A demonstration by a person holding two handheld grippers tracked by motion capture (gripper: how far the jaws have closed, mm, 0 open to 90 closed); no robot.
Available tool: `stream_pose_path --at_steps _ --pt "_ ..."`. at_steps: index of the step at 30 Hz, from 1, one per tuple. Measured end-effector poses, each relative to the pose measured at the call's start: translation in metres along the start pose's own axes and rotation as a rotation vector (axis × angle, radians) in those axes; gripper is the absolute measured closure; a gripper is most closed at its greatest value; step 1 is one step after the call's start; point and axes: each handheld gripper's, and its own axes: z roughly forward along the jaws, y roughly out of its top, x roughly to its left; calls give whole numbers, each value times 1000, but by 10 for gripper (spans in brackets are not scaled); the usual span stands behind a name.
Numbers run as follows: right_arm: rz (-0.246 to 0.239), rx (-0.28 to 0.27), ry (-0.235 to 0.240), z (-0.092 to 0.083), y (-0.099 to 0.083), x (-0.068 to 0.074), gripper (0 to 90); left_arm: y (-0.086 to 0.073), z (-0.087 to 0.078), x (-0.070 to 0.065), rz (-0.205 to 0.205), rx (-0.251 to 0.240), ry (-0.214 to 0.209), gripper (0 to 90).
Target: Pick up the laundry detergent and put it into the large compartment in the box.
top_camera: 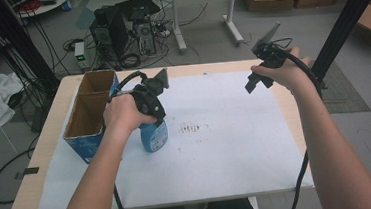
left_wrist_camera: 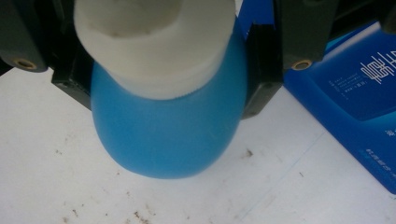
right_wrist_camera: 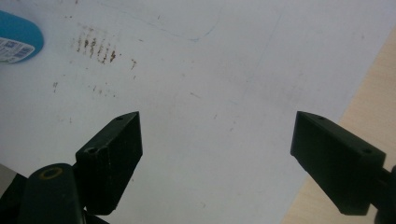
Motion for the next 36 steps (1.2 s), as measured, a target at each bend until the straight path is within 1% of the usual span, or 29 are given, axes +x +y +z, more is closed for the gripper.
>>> stream_pose_path --at_steps 3,7,11,17,19,26,28,29,30,31,33,34,35,36 --pt "-2 0 2 0 0 0 168 0 0 0 -9 -2 -3 364" --pt "5 2 3 1 0 -1 168 0 0 -1 -2 3 1 366" --pt "2 3 5 2 0 -1 168 1 0 -1 7 5 6 370" --pt "2 2 7 1 1 -1 168 0 0 -1 9 4 6 373" --pt "3 1 5 1 1 0 168 1 0 -1 -1 3 5 374" --pt "1 8 1 2 1 -1 168 1 -2 -1 -12 4 5 377" --pt "1 6 2 2 1 -1 168 1 -5 -3 -16 2 2 377" --pt "0 6 7 3 2 0 168 1 -10 -4 -14 -2 1 377" --pt "0 6 7 3 2 0 168 1 -10 -4 -14 -2 1 378" --pt "3 6 8 3 2 0 168 1 -18 -5 -16 -9 -3 378" --pt "-2 3 9 3 2 0 168 1 -27 -7 -22 -13 -6 378" --pt "-2 3 9 3 2 0 168 1 -27 -7 -22 -13 -6 378" --pt "1 3 13 2 2 0 168 1 -36 -7 -35 -15 -7 378" --pt "-2 1 12 2 2 0 168 1 -42 -8 -44 -22 -6 378"
